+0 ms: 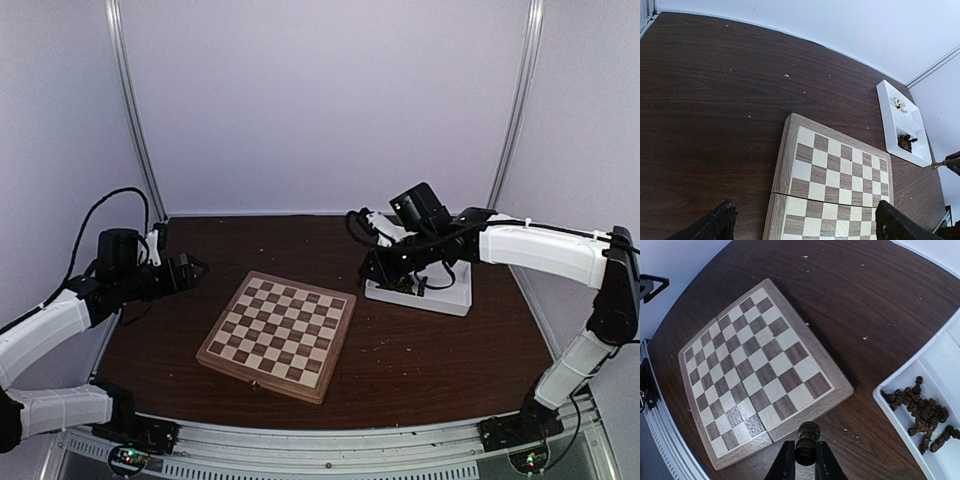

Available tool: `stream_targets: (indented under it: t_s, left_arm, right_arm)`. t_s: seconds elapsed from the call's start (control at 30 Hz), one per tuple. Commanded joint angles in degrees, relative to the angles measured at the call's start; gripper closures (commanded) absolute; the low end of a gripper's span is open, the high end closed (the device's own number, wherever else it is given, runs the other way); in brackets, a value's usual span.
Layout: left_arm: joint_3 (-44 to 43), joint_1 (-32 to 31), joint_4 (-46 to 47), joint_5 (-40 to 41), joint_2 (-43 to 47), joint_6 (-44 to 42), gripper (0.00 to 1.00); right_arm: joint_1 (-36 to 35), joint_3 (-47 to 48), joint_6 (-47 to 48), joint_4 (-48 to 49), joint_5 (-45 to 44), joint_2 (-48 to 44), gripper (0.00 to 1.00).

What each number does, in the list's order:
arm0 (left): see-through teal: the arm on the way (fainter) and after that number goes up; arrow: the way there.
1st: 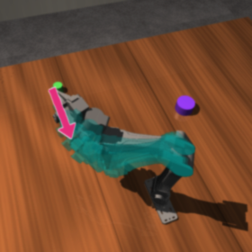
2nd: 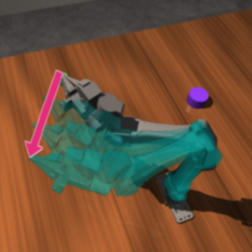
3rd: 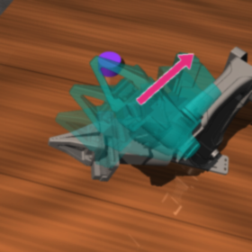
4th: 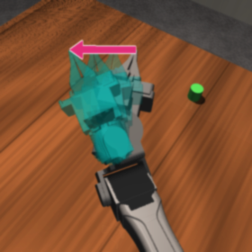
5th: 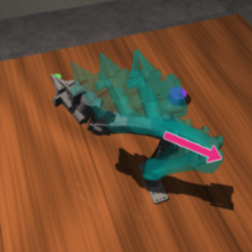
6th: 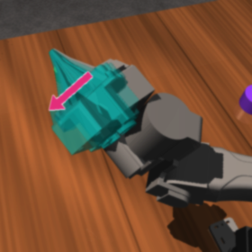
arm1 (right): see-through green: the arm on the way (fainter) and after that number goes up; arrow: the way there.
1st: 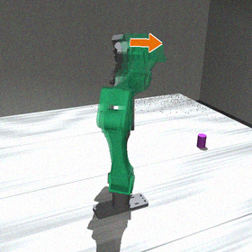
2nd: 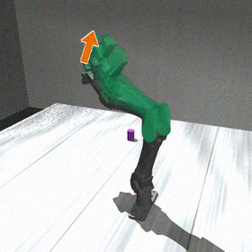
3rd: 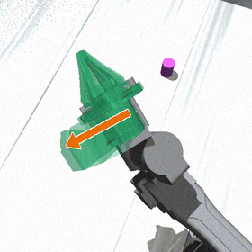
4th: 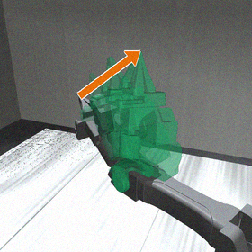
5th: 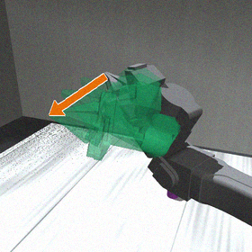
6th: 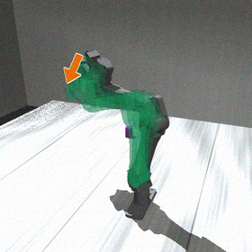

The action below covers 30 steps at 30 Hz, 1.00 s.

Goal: Set up the chess pieces on the board
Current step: Pick up the chess piece from the storage box, then move the chessboard to the center of the board.

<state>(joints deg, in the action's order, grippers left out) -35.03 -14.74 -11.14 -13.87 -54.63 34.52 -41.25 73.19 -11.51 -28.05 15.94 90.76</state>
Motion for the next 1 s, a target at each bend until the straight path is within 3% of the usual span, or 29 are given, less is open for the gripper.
stream_targets:
  t_s: [0.0,0.4,0.67,0.97]
  left_arm:
    - [1.2,-0.4,-0.6,1.7,2.2,1.2,0.02]
    - [2.3,-0.4,-2.6,2.5,5.2,2.0,0.02]
    - [1.9,-0.4,-2.4,0.4,3.2,1.5,0.02]
    - [1.5,-0.4,-1.2,-5.9,-2.6,0.6,0.02]
  right_arm:
    - [-7.1,3.2,1.7,2.9,-2.4,1.9,0.86]
    - [-21.4,14.3,1.5,2.2,-7.8,12.4,0.86]
    - [-22.2,20.2,0.7,0.2,-13.0,17.5,0.86]
    - [-22.2,24.7,2.7,-4.2,-11.9,21.8,0.87]
